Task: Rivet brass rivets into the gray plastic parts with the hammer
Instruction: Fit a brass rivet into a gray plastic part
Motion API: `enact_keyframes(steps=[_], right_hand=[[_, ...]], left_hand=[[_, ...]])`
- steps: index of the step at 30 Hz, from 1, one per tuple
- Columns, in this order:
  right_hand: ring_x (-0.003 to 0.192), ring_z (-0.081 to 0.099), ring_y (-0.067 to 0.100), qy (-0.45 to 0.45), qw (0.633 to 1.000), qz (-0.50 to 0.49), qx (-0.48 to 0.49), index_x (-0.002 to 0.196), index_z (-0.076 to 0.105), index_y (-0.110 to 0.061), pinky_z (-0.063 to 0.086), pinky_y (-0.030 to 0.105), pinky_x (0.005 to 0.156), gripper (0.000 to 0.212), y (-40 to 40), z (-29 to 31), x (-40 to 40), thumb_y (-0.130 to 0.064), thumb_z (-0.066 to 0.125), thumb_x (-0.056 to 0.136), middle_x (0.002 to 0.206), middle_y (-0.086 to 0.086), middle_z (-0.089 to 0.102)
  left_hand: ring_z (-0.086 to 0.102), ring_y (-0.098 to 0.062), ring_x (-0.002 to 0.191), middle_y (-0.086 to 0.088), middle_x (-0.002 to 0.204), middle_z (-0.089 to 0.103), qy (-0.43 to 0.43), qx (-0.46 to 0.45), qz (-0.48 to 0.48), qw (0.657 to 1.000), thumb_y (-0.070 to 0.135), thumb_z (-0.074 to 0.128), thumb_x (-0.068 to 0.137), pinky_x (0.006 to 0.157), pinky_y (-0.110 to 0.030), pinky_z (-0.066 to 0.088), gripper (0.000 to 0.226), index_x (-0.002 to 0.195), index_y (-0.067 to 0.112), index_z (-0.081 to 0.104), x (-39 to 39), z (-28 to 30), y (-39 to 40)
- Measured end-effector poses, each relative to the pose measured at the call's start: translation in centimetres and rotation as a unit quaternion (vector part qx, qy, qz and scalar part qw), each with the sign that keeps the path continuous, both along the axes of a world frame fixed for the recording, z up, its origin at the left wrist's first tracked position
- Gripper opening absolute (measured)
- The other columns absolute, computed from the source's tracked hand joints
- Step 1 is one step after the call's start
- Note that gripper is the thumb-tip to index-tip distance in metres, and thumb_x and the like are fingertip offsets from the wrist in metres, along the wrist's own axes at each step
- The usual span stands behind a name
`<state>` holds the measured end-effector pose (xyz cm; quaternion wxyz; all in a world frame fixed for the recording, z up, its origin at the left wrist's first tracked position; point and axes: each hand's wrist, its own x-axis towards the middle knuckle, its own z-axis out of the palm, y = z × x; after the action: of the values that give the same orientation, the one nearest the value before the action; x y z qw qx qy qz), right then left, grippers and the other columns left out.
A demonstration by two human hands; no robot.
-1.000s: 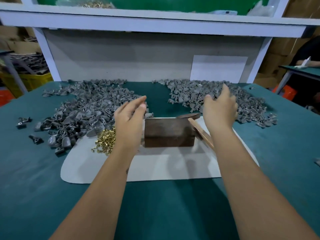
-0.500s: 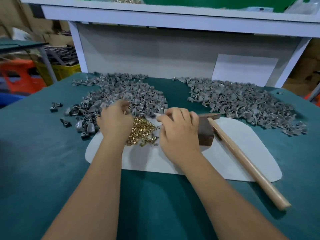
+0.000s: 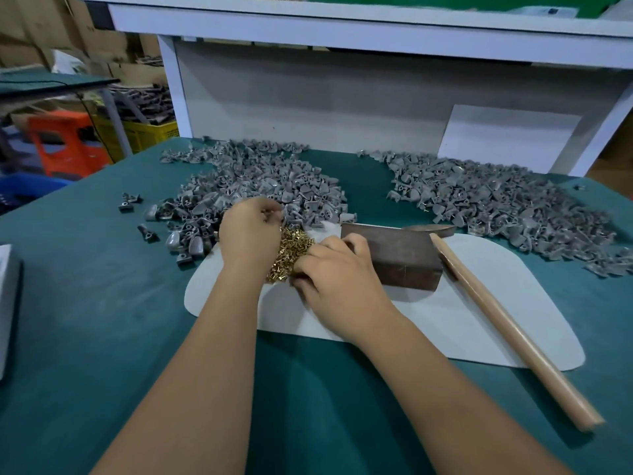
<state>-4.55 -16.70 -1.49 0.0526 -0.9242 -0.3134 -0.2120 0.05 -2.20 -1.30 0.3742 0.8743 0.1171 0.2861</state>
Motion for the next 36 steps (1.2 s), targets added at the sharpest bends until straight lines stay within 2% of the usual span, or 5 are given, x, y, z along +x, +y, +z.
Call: enact_keyframes(steps=[5,15,21,26,36], right_hand=[[0.1,0.047,0.017,-0.001,1.0,0.01,0.002,0.092,0.067,-0.025,0.016,0.033,0.095,0.016,0.2,0.0,0.0,-0.018,0.053,0.086,0.089,-0.007,0.063],[0.083,0.057,0.028,-0.021,0.972,0.008,0.235,0.111,0.062,-0.013,0.044,0.038,0.071,0.031,-0.5,0.9,0.0,0.001,0.06,0.083,0.096,0.007,0.058],[0.078,0.068,0.008,0.129,0.821,-0.077,0.55,0.082,0.062,-0.028,0.056,0.026,0.077,0.025,-3.7,3.0,1.5,-0.005,0.07,0.081,0.084,-0.006,0.068],[0.08,0.067,0.0,0.153,0.802,-0.098,0.569,0.095,0.069,-0.021,0.049,0.009,0.072,0.021,-6.3,2.2,2.7,-0.006,0.073,0.081,0.099,0.005,0.069],[0.089,0.066,0.013,0.088,0.84,-0.101,0.527,0.074,0.059,-0.03,0.053,0.033,0.088,0.031,-7.0,2.2,2.9,-0.001,0.062,0.087,0.102,0.008,0.062]], left_hand=[[0.066,-0.007,0.086,0.013,0.092,0.066,-0.108,-0.212,-0.102,0.966,0.007,0.07,0.089,0.073,-0.011,0.052,0.021,0.109,0.012,0.069,-0.4,0.9,-0.9],[0.068,0.0,0.071,0.001,0.083,0.068,-0.086,-0.375,-0.221,0.896,-0.001,0.078,0.076,0.069,-0.014,0.055,0.032,0.096,0.021,0.069,-0.6,1.7,-2.8],[0.068,-0.006,0.085,0.001,0.099,0.07,-0.063,-0.34,-0.277,0.896,-0.001,0.077,0.078,0.072,-0.018,0.056,0.033,0.1,0.022,0.068,-0.8,2.1,-4.9],[0.065,-0.001,0.085,0.005,0.094,0.07,-0.042,-0.245,-0.256,0.934,0.01,0.07,0.089,0.081,-0.017,0.054,0.03,0.119,0.014,0.068,-1.2,1.7,-7.0],[0.057,-0.007,0.107,0.021,0.1,0.053,-0.006,-0.088,-0.275,0.957,0.015,0.06,0.094,0.104,-0.037,0.043,0.026,0.116,0.027,0.051,-2.0,1.4,-8.9]])
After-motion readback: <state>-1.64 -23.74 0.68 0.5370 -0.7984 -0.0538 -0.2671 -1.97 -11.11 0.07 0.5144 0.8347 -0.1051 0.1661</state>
